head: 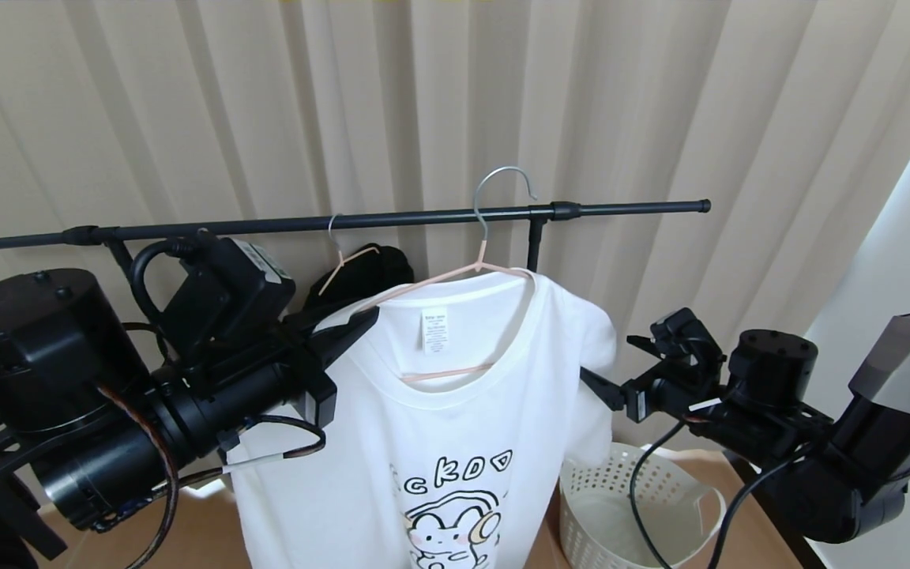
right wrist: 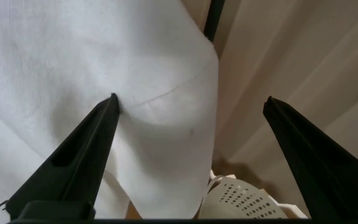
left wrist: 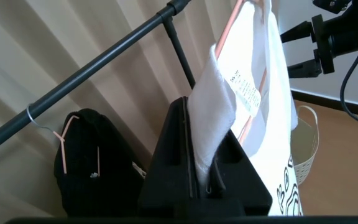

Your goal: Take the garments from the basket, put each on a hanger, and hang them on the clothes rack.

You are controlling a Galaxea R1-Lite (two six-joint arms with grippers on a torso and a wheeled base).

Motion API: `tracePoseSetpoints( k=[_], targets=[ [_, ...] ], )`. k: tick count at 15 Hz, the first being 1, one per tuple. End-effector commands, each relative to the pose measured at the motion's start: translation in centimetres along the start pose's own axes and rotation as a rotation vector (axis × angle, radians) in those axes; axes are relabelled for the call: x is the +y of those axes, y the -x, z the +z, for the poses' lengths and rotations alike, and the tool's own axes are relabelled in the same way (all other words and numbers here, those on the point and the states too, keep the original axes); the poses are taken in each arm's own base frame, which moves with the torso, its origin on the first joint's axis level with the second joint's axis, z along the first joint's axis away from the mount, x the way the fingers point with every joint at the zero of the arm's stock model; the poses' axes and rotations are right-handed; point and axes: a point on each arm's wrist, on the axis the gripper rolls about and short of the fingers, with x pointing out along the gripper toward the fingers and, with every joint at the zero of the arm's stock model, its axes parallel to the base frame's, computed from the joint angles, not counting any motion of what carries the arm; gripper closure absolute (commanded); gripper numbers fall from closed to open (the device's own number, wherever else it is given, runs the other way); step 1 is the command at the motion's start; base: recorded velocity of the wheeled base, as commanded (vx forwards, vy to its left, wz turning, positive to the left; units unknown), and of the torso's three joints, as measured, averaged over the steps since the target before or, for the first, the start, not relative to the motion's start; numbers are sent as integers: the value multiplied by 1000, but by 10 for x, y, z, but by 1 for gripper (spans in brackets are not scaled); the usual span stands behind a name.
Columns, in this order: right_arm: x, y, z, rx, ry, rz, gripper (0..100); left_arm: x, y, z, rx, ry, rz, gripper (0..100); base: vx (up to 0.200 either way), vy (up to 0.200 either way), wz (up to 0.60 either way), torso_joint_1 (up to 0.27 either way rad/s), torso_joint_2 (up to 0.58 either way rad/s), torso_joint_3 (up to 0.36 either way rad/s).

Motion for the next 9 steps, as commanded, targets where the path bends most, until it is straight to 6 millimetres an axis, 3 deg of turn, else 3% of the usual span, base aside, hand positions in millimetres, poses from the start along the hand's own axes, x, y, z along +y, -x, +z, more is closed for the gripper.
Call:
tracePoseSetpoints(
  k=[1, 9],
  targets=[
    [-1, -2, -2, 6, -1, -1, 100, 0, 1, 1, -4, -1, 2, 100, 0, 0, 0, 0, 0, 0],
    [-13, -1, 2, -15, -2, -38, 100, 3, 6, 5, -19, -4, 18, 100, 0, 0, 0, 0, 0, 0]
  ],
)
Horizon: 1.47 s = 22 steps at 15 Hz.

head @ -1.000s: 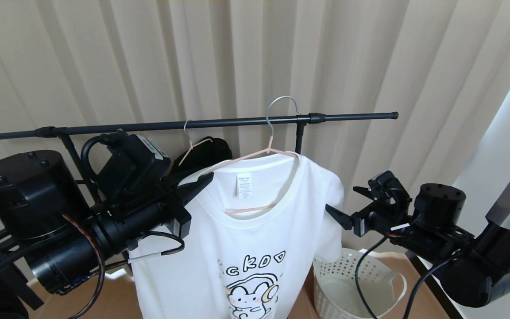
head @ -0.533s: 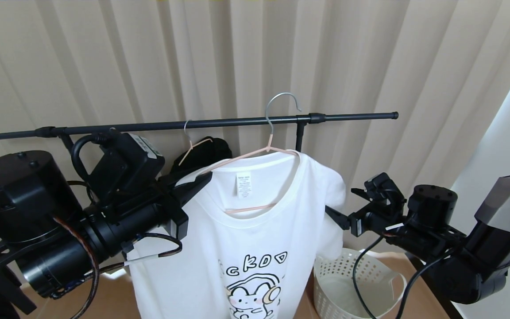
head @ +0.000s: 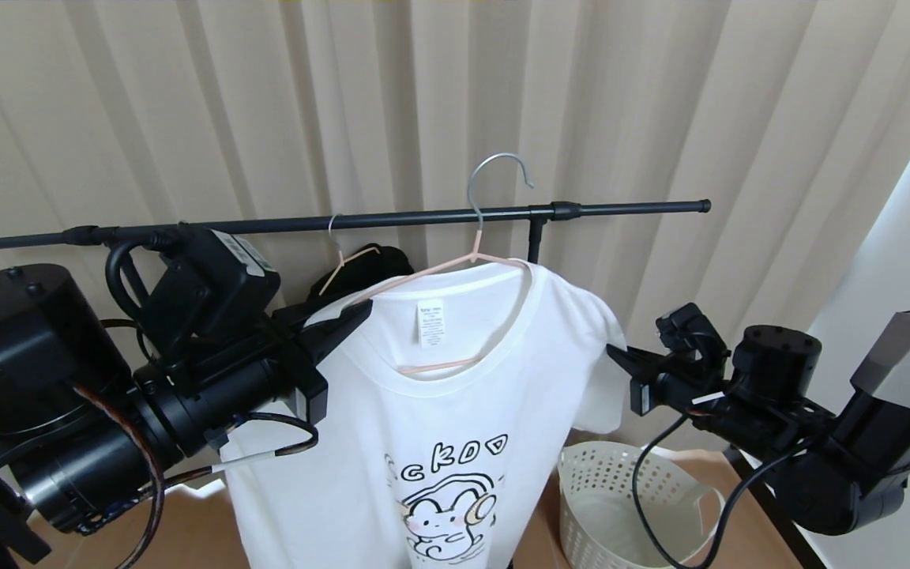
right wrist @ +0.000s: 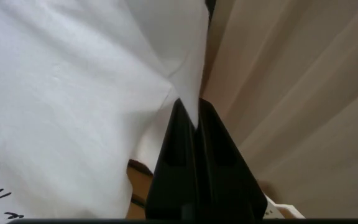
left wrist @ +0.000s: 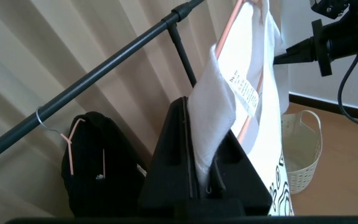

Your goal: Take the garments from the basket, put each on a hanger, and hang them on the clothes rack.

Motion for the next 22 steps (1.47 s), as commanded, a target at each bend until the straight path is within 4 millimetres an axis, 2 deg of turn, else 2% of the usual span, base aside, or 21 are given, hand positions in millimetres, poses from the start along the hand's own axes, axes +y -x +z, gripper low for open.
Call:
tracePoseSetpoints(
  k=[1, 15, 16, 22],
  targets=[
    [-4, 0, 2, -8, 1, -11, 100, 1, 3, 3, -10, -1, 6, 100, 0, 0, 0, 0, 0, 0],
    [-7, -2, 2, -7, 2, -54, 100, 1, 10, 1, 1, 0, 23, 100, 0, 0, 0, 0, 0, 0],
    [-7, -1, 1, -4, 2, -54, 0, 1, 9, 1, 3, 0, 22, 100, 0, 0, 0, 0, 0, 0],
    [-7, 0, 4, -13, 4, -52, 0, 7, 9, -4, 26, 3, 48, 100, 0, 0, 0, 0, 0, 0]
  ],
)
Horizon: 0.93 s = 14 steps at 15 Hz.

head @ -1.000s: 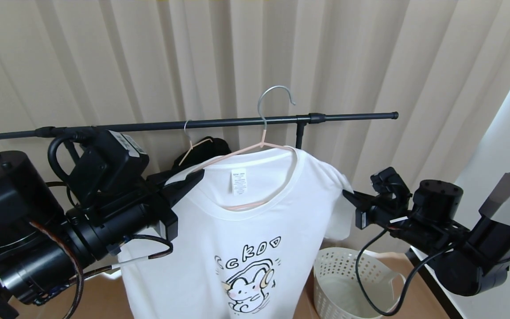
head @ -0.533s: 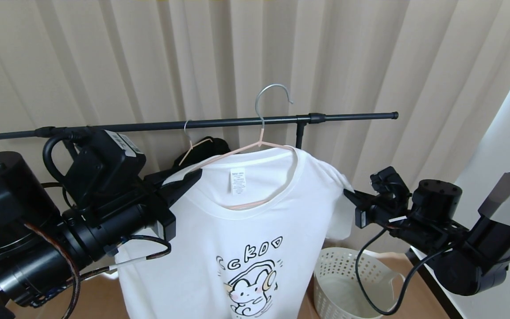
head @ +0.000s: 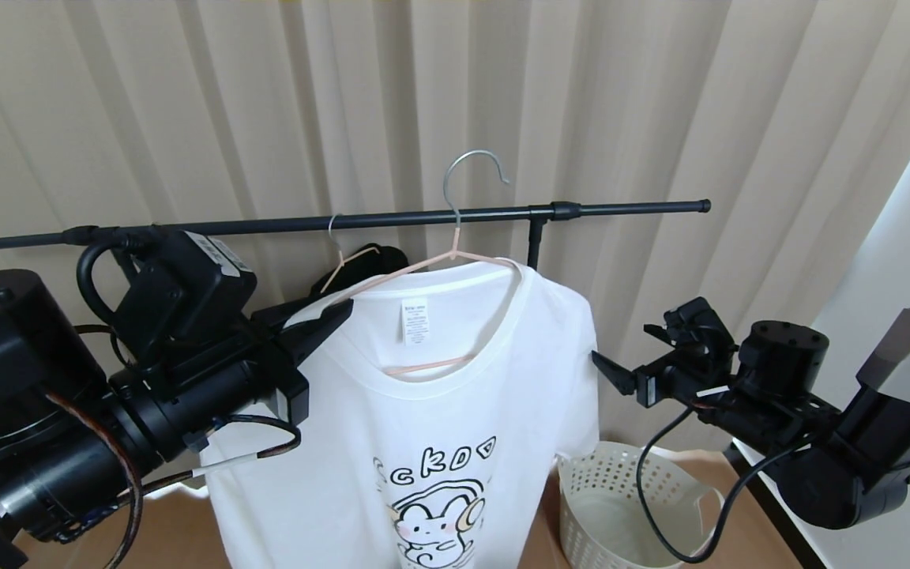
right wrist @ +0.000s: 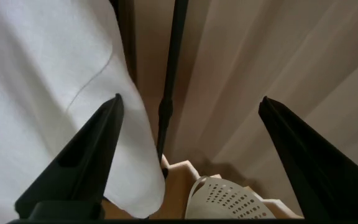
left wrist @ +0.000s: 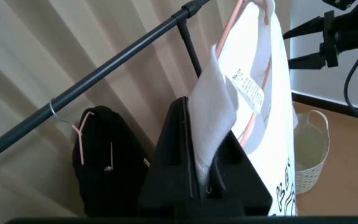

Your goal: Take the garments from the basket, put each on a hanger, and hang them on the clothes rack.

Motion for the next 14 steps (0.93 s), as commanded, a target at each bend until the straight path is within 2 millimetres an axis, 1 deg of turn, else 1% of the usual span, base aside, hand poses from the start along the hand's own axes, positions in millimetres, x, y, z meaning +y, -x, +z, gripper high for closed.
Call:
tracePoseSetpoints(
  k=[1, 4, 5, 7, 8, 9, 11, 14],
  targets=[
    [-1, -1, 1, -5, 1, 0, 0, 3, -1, -3, 17, 5, 19, 100, 0, 0, 0, 0, 0, 0],
    [-1, -1, 1, -5, 1, 0, 0, 5, -8, -9, 51, 19, 55, 100, 0, 0, 0, 0, 0, 0],
    [-1, -1, 0, -4, 1, 0, 0, 11, -14, -14, 71, 28, 80, 100, 0, 0, 0, 0, 0, 0],
    [0, -1, 0, -4, 1, 1, 0, 13, -18, -17, 83, 33, 87, 100, 0, 0, 0, 0, 0, 0],
    [-1, -1, 1, -7, 1, -1, 0, 14, -29, -24, 113, 54, 120, 100, 0, 0, 0, 0, 0, 0],
    [-1, -1, 1, -7, 1, -1, 0, 16, -33, -25, 120, 63, 141, 100, 0, 0, 0, 0, 0, 0],
    [-1, -1, 1, -8, 2, -1, 0, 19, -41, -27, 126, 88, 169, 100, 0, 0, 0, 0, 0, 0],
    [-1, -1, 2, -10, 2, -3, 0, 21, -49, -37, 158, 99, 180, 100, 0, 0, 0, 0, 0, 0]
  ],
)
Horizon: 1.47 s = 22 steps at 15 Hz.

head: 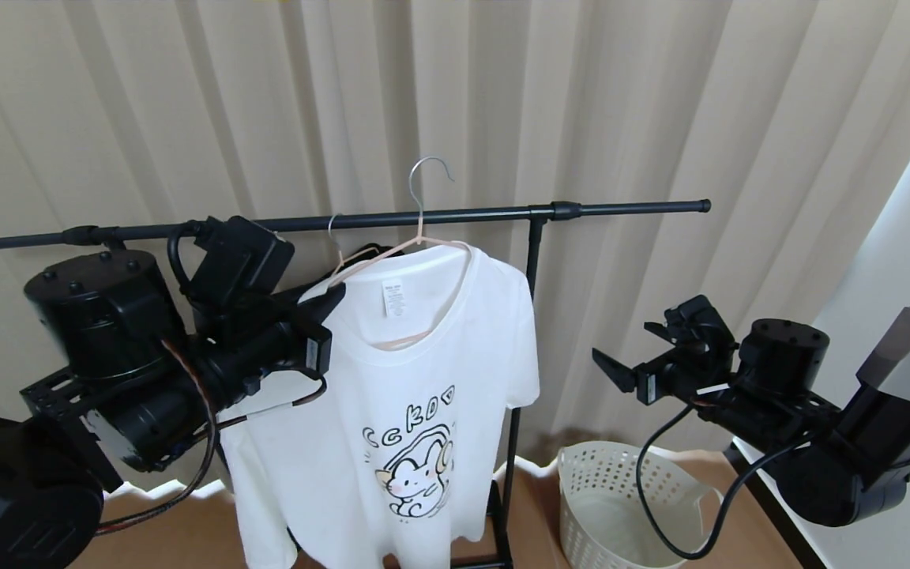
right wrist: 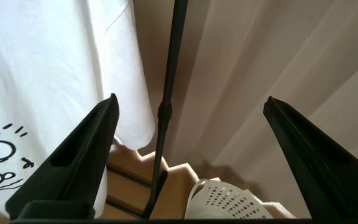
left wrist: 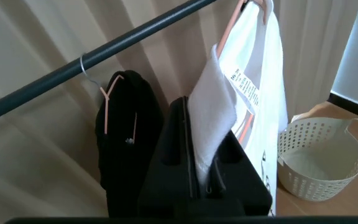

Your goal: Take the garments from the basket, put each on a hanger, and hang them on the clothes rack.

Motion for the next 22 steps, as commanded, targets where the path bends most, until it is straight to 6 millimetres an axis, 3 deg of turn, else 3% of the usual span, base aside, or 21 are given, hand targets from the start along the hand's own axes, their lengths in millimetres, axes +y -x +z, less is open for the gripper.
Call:
tracePoseSetpoints(
  k=[1, 11, 22],
  targets=[
    [0, 0, 0, -1, 0, -1, 0, -1, -10, -10, 35, 2, 1, 100, 0, 0, 0, 0, 0, 0],
    [0, 0, 0, -1, 0, -1, 0, -3, -82, -34, 22, 111, 157, 100, 0, 0, 0, 0, 0, 0],
    [0, 0, 0, -3, 1, -1, 0, -4, -109, -65, 44, 110, 280, 100, 0, 0, 0, 0, 0, 0]
  ],
)
